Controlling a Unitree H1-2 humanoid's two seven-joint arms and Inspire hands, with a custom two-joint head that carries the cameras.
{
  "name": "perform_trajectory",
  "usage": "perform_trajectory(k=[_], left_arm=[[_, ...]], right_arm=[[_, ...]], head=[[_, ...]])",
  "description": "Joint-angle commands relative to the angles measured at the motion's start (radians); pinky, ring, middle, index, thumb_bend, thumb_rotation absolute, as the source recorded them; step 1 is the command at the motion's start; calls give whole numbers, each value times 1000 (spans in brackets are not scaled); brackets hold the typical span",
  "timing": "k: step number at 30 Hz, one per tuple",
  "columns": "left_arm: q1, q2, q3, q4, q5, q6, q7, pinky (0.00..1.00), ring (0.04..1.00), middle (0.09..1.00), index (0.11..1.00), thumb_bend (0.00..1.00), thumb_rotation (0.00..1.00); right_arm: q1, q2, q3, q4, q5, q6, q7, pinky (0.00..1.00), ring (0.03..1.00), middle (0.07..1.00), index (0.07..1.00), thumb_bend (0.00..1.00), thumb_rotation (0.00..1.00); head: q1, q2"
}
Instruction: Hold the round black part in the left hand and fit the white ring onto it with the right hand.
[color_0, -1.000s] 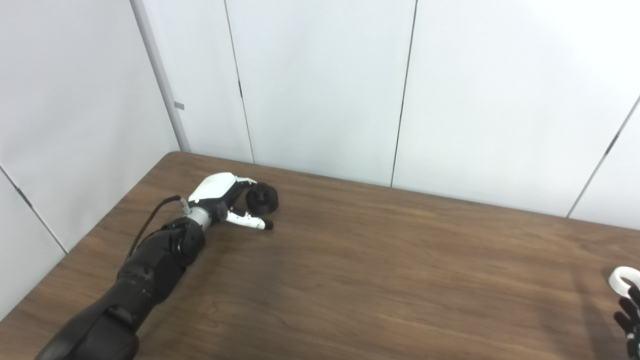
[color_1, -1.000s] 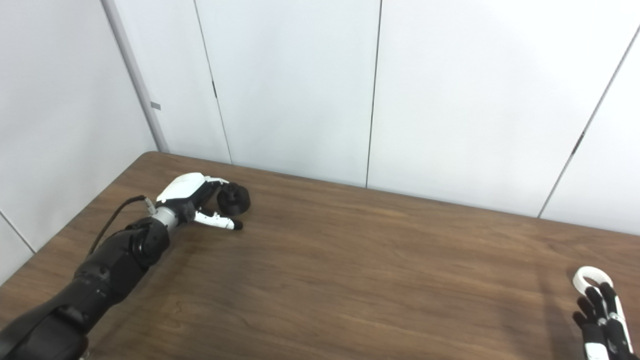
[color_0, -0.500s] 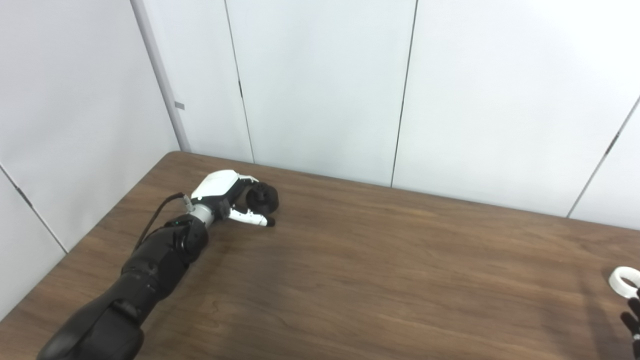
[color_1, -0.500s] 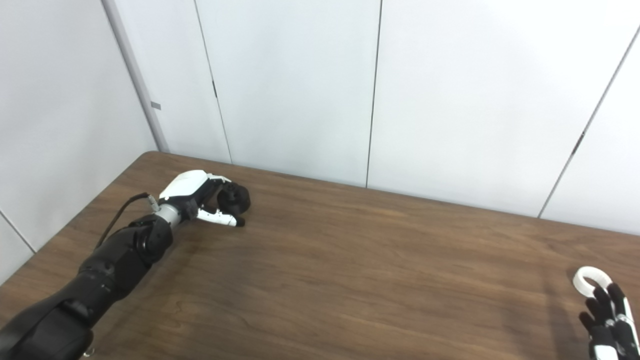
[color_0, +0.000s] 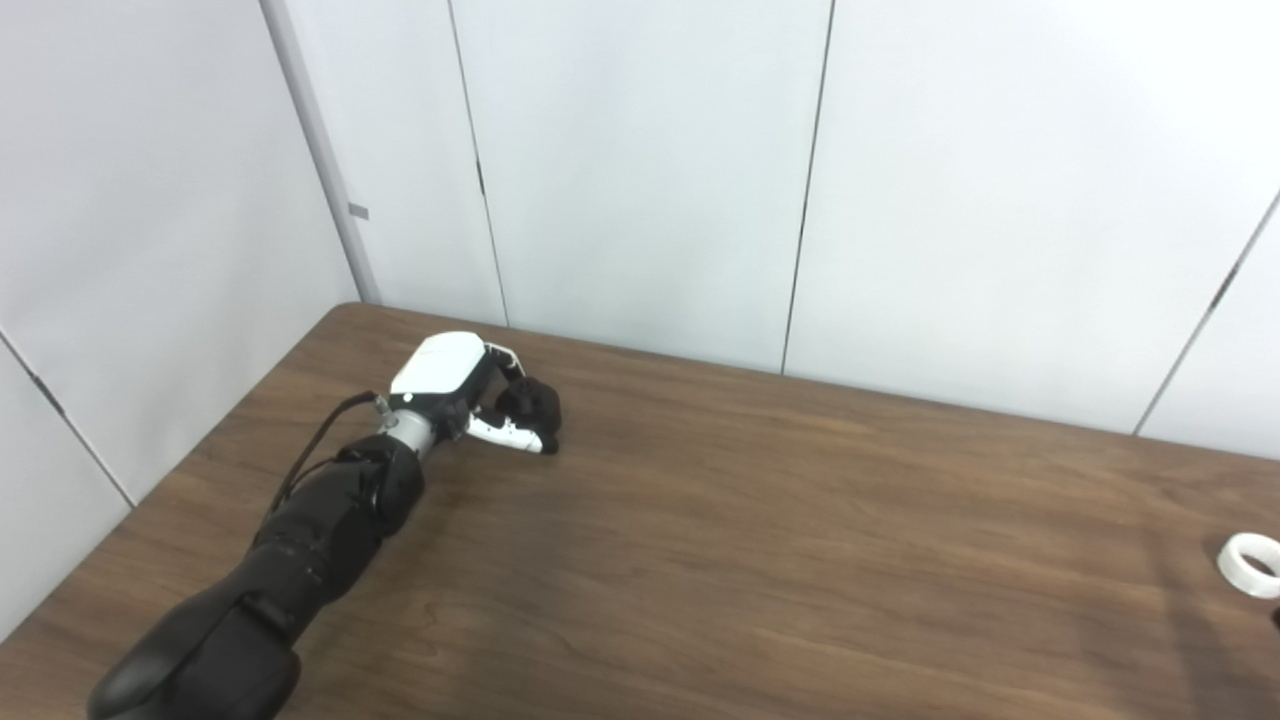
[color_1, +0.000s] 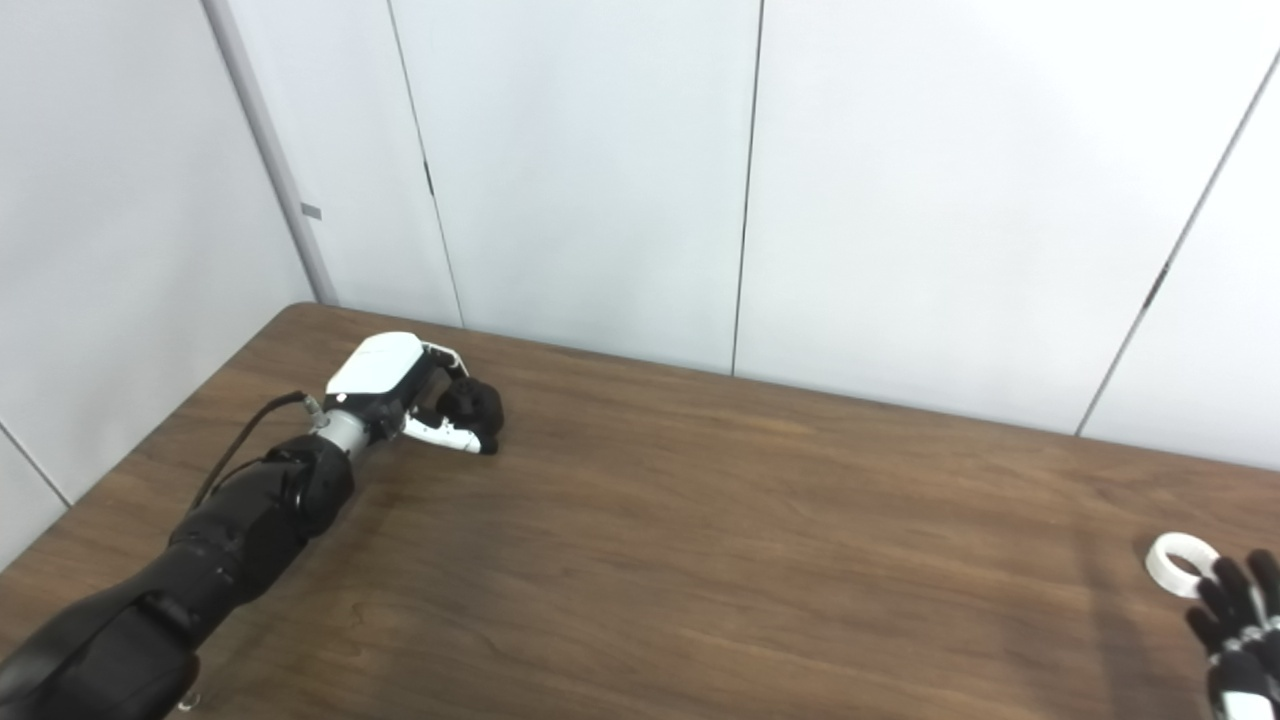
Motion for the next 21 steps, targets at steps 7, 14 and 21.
perform_trajectory(k=[7,14,21], left_arm=[[-53,4,-29,25,29,-50,54,970,833,666,483,524,52],[-41,9,-28,-2,27,-54,47,967,833,667,483,524,54],[7,-11,-11,-120,13,-83,16,984,843,673,483,524,54]], right_arm=[[-40,-8,-25,-76,-17,-12,-34,907,915,918,937,613,770],[-46,-5,-15,-75,-40,-18,-43,890,901,908,925,630,778],[-54,2,5,-89,-73,-3,-45,884,912,910,928,653,795]], head=[[4,6],[-5,3],[-36,1]])
